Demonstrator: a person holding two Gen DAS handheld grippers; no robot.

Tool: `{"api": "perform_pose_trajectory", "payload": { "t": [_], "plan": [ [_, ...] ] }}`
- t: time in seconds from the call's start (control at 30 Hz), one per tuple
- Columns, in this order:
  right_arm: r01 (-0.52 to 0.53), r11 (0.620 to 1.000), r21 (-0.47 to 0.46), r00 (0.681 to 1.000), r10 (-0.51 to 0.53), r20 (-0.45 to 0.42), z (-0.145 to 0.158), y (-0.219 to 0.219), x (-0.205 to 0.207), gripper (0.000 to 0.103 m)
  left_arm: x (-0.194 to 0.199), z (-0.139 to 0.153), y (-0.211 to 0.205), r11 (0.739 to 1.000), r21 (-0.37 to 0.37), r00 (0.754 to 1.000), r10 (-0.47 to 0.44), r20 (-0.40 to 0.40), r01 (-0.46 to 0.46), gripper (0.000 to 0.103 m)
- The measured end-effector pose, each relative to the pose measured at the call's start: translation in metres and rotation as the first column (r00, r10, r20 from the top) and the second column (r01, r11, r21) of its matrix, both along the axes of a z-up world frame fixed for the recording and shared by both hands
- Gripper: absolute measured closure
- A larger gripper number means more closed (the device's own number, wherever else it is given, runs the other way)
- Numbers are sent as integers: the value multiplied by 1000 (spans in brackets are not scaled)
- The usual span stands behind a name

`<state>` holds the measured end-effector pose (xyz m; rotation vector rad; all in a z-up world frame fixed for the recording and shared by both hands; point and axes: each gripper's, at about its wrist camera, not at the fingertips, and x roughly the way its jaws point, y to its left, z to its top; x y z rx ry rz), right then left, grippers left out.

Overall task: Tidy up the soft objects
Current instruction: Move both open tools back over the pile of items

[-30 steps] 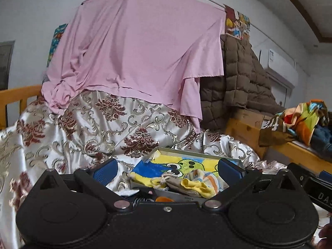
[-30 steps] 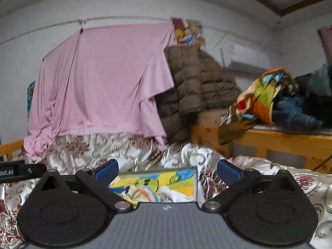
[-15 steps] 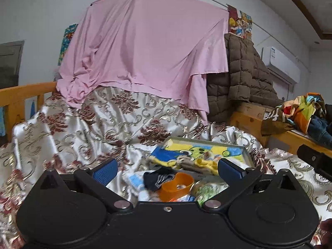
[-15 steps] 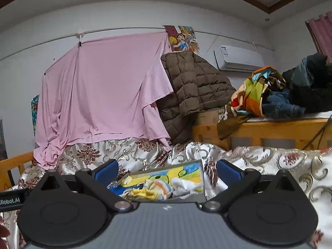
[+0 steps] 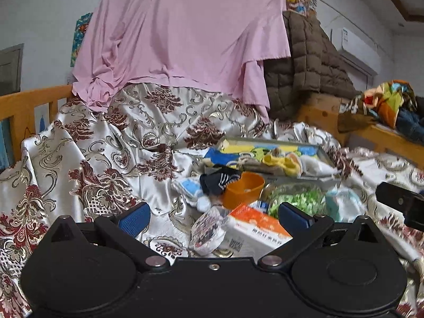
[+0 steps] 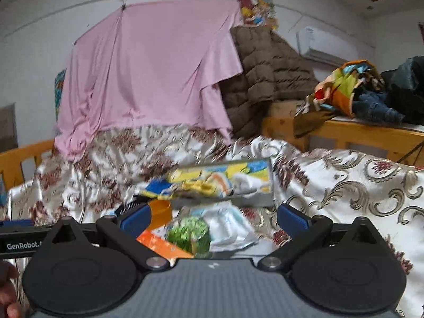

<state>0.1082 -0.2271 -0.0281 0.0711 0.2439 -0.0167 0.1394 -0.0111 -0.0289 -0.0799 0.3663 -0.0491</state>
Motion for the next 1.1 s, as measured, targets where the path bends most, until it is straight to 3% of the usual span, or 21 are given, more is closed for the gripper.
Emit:
{"api": "perform_pose_trajectory", "payload": {
  "t": [0.67,1.1],
  "plan": [
    [-69,997,-31,986,64,-151,-14,13,22,0,18,-26,-10,997,71,994,-36,-105,43,1],
    [-77,988,-132,985,55,-161,-21,26,42,0,37,-38,-5,998,69,988,4,-153,6,1]
  ]
}}
